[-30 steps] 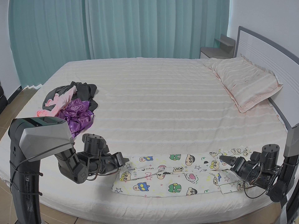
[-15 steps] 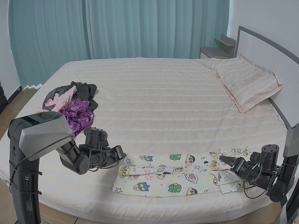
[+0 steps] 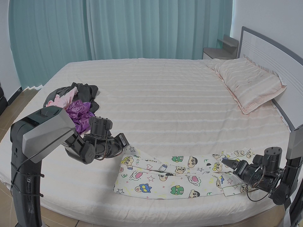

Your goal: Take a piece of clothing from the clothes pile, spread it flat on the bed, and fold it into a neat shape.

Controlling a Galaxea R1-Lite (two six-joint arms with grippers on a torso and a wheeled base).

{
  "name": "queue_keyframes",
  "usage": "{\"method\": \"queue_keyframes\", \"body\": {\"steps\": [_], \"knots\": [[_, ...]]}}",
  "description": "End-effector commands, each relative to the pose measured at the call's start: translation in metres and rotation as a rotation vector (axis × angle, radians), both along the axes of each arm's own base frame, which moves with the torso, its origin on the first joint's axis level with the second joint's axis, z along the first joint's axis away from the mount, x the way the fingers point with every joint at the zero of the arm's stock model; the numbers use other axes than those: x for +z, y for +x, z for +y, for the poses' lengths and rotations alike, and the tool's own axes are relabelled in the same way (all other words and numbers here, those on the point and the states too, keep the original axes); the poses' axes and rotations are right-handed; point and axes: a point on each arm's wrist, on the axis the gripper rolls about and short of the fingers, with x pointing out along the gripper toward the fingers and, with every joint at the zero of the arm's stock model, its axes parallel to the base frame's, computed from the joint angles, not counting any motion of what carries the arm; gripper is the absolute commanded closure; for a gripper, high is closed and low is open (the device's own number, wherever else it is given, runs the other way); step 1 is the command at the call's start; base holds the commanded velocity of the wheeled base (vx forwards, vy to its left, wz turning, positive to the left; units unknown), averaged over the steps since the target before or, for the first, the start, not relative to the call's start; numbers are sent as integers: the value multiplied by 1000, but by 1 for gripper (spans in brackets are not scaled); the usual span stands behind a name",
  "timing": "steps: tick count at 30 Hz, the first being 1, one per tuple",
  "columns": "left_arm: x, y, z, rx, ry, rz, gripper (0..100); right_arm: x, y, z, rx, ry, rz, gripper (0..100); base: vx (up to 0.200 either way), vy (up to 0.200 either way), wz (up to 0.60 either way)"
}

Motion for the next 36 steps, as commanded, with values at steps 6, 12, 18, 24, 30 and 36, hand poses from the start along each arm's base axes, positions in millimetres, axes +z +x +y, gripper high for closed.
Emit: {"method": "queue_keyframes", "body": {"steps": [6, 12, 18, 24, 30, 36], "knots": [[-15, 7, -1, 4, 13, 41, 100, -4, -4, -1, 1, -7, 28, 0, 0, 0, 0], [-20, 11, 3, 15, 20, 63, 100, -5, -4, -1, 1, -8, 32, 0, 0, 0, 0], [-21, 11, 6, 20, 23, 77, 0, -5, -4, -1, 1, -8, 32, 0, 0, 0, 0], [-11, 10, 35, 85, 21, 90, 0, -3, -4, -1, 1, -7, 26, 0, 0, 0, 0], [5, -20, 34, 30, 32, 107, 0, -3, -4, -1, -1, -7, 23, 0, 0, 0, 0], [-9, -37, 15, -82, 98, 106, 0, -2, -4, -1, -1, -6, 21, 0, 0, 0, 0]]}}
